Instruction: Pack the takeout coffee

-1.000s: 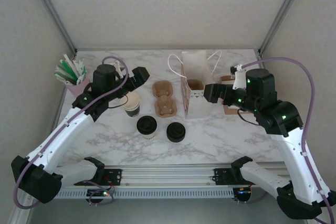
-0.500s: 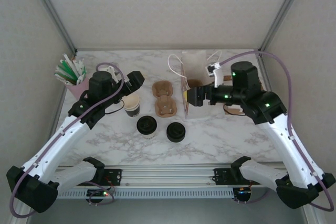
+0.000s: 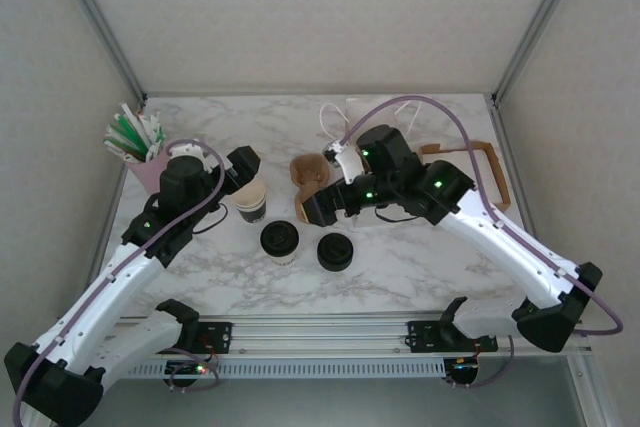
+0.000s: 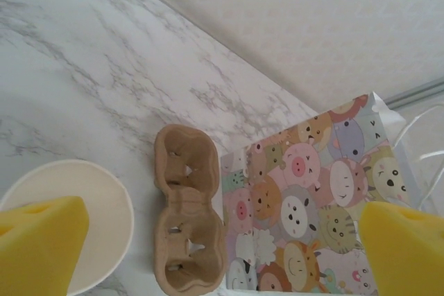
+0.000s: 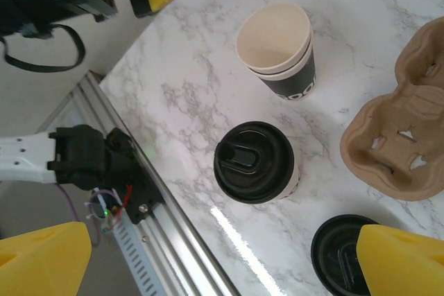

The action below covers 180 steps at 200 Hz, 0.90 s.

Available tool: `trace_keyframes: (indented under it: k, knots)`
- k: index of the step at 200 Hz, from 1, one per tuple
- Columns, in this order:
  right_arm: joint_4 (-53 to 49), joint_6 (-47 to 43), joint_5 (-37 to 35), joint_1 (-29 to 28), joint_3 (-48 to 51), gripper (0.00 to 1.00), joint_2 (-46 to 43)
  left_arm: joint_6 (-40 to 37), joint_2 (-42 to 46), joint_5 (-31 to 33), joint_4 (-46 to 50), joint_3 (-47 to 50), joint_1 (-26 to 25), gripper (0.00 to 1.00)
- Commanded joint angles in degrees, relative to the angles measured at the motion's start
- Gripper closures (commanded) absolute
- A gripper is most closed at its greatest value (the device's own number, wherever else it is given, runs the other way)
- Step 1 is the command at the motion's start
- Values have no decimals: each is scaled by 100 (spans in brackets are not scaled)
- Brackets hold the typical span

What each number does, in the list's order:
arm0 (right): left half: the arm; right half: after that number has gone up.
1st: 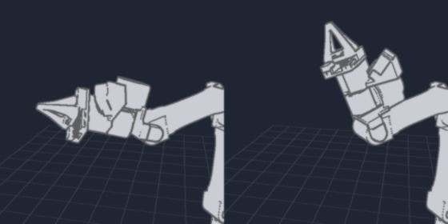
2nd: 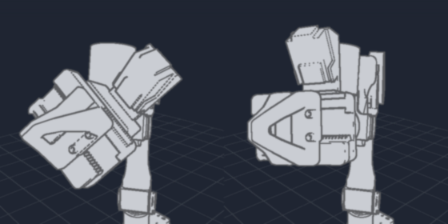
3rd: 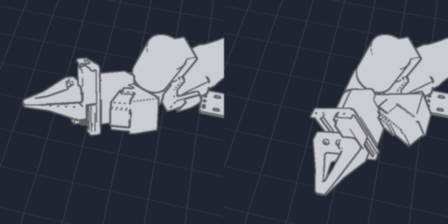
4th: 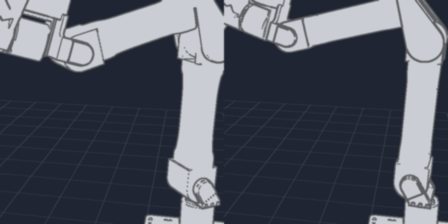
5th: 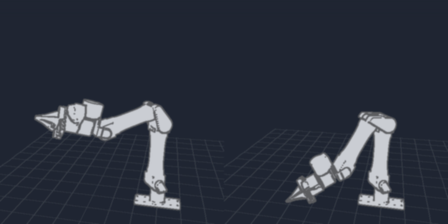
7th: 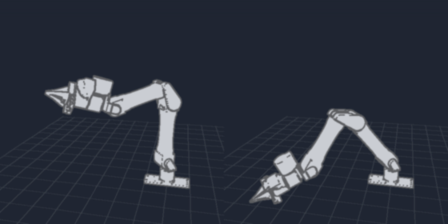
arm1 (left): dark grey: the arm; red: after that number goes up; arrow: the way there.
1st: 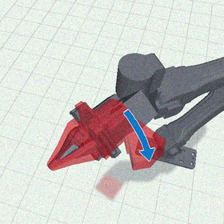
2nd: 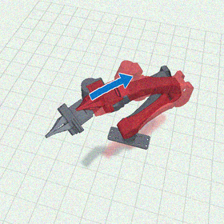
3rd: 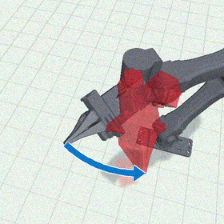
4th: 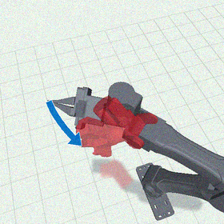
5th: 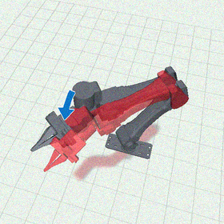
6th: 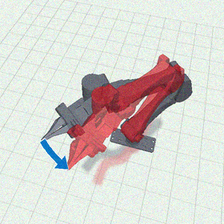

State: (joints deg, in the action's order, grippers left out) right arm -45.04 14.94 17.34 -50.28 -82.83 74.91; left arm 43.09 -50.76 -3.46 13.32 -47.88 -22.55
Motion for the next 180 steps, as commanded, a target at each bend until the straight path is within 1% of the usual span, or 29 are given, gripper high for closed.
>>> trace_keyframes:
  k: [1,24,47,71,101,119,145,165,180]
  knots:
    - [-328,-116,-599,-185,-309,1,370,-108,121,155,-89,158,81,0]
    - [-652,-122,-1038,-345,-648,1,847,-71,216,-84,-103,256,181,0]
    - [-898,-117,-1603,-667,-1007,1,1269,-77,163,-673,-80,279,407,0]
    - [-1114,-106,-2078,-993,-1357,1,1692,20,149,-1214,-5,309,826,0]
    - [-1340,-15,-2526,-1191,-1626,1,2059,134,165,-2137,-19,409,1504,0]
    - [-1219,-55,-2388,-1205,-1592,1,2109,164,191,-2519,13,487,1867,0]
    - [-1326,-159,-1857,-1201,-1752,1,2302,162,344,-2894,62,666,2383,0]
    - [-1461,-105,-1777,-1210,-1870,8,2522,159,447,-3139,44,807,2738,0]
    - [-1499,-81,-1729,-1225,-1926,10,2677,169,479,-3267,30,891,2922,0]
